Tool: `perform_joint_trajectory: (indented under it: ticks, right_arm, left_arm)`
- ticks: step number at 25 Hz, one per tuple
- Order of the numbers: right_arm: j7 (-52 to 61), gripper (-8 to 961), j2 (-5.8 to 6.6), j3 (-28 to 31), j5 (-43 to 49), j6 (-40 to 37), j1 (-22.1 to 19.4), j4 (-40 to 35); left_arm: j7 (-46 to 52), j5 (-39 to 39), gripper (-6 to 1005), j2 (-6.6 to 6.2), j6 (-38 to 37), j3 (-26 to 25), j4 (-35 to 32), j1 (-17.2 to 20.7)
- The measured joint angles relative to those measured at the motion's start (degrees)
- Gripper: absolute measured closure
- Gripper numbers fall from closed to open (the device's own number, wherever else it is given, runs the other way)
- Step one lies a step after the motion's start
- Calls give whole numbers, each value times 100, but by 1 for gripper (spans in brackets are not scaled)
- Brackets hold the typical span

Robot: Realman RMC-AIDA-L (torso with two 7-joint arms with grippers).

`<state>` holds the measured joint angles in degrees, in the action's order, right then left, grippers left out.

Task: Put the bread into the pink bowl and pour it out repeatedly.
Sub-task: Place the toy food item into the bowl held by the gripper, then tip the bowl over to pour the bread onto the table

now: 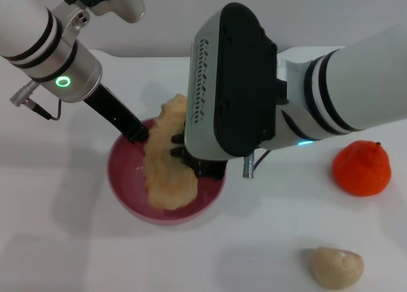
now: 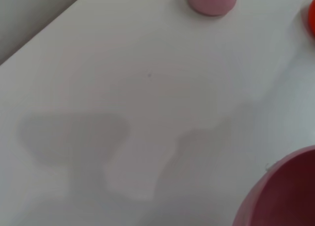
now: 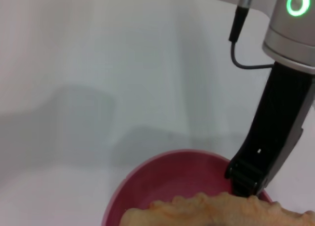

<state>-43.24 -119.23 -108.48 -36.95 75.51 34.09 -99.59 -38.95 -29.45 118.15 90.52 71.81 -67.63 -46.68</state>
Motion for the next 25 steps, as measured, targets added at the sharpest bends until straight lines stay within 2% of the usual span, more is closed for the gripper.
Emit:
perform_joint_trajectory:
  ticks: [3, 8, 15, 20, 25]
  right_arm:
    - [77, 852, 8, 44, 0, 8, -24, -40]
    - [113, 789, 24, 78, 57, -10, -126, -101]
    - [119, 576, 22, 307, 220, -233, -399, -358]
    - [145, 515, 8, 685, 430, -1216, -1179, -994]
    - [-61, 499, 14, 1048, -369, -2989, -2266, -1284]
  left_arm:
    - [-7, 0, 930, -5, 0, 0, -3, 11]
    - [-10, 0, 930, -5, -3, 0, -5, 34]
    - [-12, 2, 930, 2, -17, 0, -4, 54]
    - [-15, -31, 929, 21, -111, 25, 0, 67]
    - [-28, -157, 929, 15, -188, 92, 10, 81]
